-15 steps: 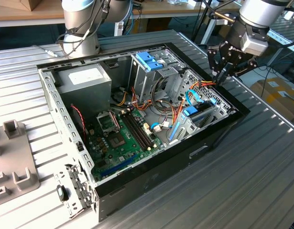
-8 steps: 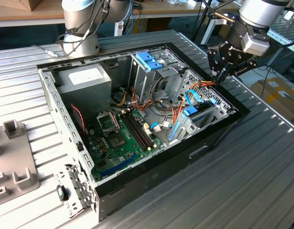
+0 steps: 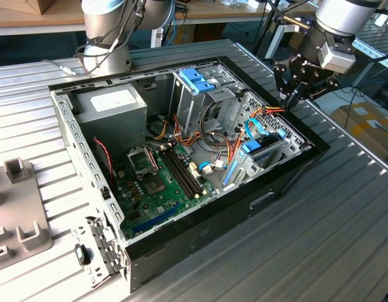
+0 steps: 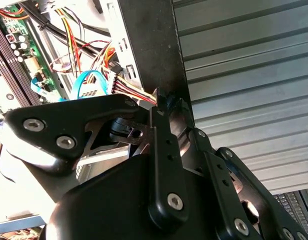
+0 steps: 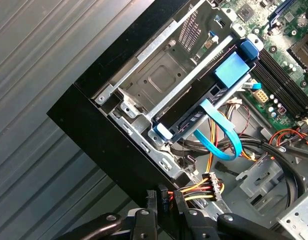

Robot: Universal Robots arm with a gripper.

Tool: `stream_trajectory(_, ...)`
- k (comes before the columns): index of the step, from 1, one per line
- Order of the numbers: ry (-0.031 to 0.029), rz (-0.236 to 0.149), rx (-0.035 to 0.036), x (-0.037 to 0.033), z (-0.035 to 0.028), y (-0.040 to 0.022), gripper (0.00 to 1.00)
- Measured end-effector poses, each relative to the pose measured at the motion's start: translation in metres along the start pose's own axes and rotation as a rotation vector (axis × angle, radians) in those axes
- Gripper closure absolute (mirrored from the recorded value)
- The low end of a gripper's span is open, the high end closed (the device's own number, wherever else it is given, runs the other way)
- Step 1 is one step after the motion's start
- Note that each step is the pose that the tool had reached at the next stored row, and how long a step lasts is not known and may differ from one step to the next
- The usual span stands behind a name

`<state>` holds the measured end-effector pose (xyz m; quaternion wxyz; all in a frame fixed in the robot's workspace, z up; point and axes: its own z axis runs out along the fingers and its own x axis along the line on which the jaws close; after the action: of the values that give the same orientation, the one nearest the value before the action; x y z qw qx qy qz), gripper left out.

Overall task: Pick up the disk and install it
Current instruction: 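Insert the second disk wire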

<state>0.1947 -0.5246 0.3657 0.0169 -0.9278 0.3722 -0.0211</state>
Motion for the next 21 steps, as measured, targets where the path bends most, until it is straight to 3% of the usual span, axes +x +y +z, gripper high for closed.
stream_trajectory(5,0.0000,0.000,0.0000,0.0001,0.0000,-0.0001,0.73)
stream_trajectory(7,0.0002,0.000,-0.0001,0.0001,-0.0001,-0.0001,0.81)
stream_trajectory(9,0.0001,0.000,-0.0001,0.0001,0.0000,-0.0001,0.83)
stream_trajectory(18,-0.0002,0.000,0.0002,0.0003,-0.0002,-0.0003,0.83)
stream_trajectory(21,-0.0001,0.000,0.0001,0.0004,-0.0042,-0.0005,0.83)
